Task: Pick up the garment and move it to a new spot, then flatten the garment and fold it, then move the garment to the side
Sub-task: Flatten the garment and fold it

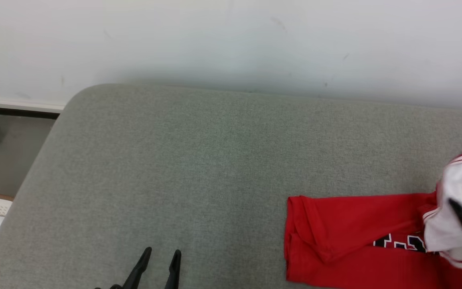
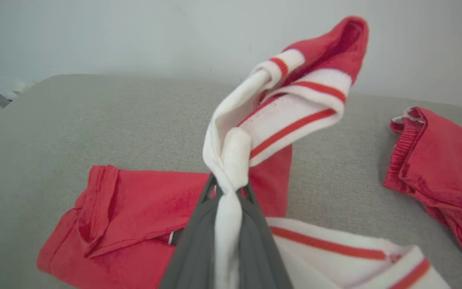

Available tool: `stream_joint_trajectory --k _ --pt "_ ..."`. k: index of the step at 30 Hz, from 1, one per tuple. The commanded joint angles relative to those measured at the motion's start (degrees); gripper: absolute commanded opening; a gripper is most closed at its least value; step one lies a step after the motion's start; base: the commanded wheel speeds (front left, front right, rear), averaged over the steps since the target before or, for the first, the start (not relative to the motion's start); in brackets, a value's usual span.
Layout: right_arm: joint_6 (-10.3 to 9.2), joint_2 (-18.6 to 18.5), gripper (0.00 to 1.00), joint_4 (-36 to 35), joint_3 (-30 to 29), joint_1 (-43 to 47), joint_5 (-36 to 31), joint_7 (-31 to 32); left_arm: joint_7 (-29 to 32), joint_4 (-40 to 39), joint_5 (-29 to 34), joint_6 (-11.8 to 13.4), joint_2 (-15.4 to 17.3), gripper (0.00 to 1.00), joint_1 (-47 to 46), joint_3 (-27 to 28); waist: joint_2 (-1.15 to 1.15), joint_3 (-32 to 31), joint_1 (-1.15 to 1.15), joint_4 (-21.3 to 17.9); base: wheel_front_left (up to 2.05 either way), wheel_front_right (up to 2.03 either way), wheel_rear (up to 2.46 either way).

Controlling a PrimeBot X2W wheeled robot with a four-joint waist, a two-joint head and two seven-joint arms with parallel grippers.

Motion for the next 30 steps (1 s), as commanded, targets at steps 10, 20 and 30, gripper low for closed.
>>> stream_joint_trajectory --k 10,20,30 --pt "-0.11 15.23 0.00 6.05 13.99 -1.33 -6.06 -5.64 -0.07 0.38 1.23 0.07 -0.47 1.00 0.58 0.34 0.00 -0.67 0.00 -0.55 0.00 0.00 0.00" --pt "-0.11 23.90 0.00 18.61 16.91 -5.21 -12.14 -13.46 -0.07 0.86 1.13 0.07 -0.59 1.00 0.12 -0.06 0.00 -0.66 0.00 -0.61 0.00 0.00 0.00" --pt "-0.10 24.69 0.00 25.06 19.78 -9.18 -9.38 -18.89 -0.07 1.21 0.82 0.07 -0.69 1.00 0.24 -0.43 0.00 -0.04 0.00 -0.22 0.00 0.00 0.00"
